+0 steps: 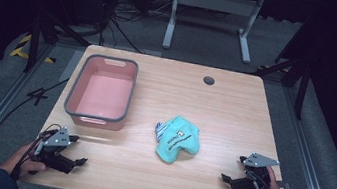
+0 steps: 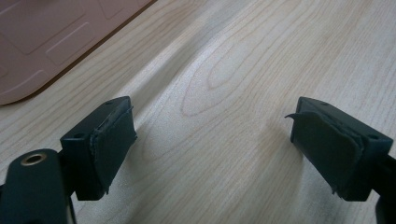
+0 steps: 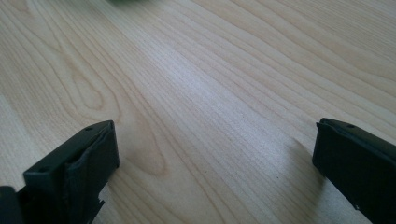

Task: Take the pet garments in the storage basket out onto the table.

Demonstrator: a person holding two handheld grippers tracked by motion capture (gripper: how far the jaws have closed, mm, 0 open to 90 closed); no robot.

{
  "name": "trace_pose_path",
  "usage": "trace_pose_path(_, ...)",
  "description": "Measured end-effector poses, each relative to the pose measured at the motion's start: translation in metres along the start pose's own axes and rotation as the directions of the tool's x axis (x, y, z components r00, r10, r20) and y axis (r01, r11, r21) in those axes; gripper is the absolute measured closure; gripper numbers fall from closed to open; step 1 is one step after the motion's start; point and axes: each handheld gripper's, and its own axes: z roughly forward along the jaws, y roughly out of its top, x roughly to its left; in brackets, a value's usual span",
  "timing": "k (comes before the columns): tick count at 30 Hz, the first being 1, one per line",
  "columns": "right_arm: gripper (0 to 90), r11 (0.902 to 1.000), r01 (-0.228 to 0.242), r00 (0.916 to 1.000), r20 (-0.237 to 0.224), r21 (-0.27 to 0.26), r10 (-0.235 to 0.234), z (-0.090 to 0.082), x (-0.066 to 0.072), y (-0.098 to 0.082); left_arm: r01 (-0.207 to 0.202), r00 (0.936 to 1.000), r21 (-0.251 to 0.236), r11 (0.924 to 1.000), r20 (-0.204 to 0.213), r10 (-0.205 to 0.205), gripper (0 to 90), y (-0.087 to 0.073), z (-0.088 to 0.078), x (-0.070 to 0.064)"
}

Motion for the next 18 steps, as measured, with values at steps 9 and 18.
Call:
trace_pose_path(9, 0.6, 1.0000, 0.000, 1.0000, 0.000, 0.001, 0.000, 0.0000, 0.0000, 0.0000, 0.006, 1.0000, 0.000, 1.0000, 0.002, -0.006, 13.2, 0.0003, 0.0006, -0.0005)
trace_pose_path(18, 0.6, 1.0000, 0.001, 1.0000, 0.000, 0.001, -0.001, -0.0001, -0.0001, 0.0000, 0.010, 1.0000, 0.001, 1.0000, -0.001, -0.010, 12.3, 0.0009, 0.0013, -0.0011)
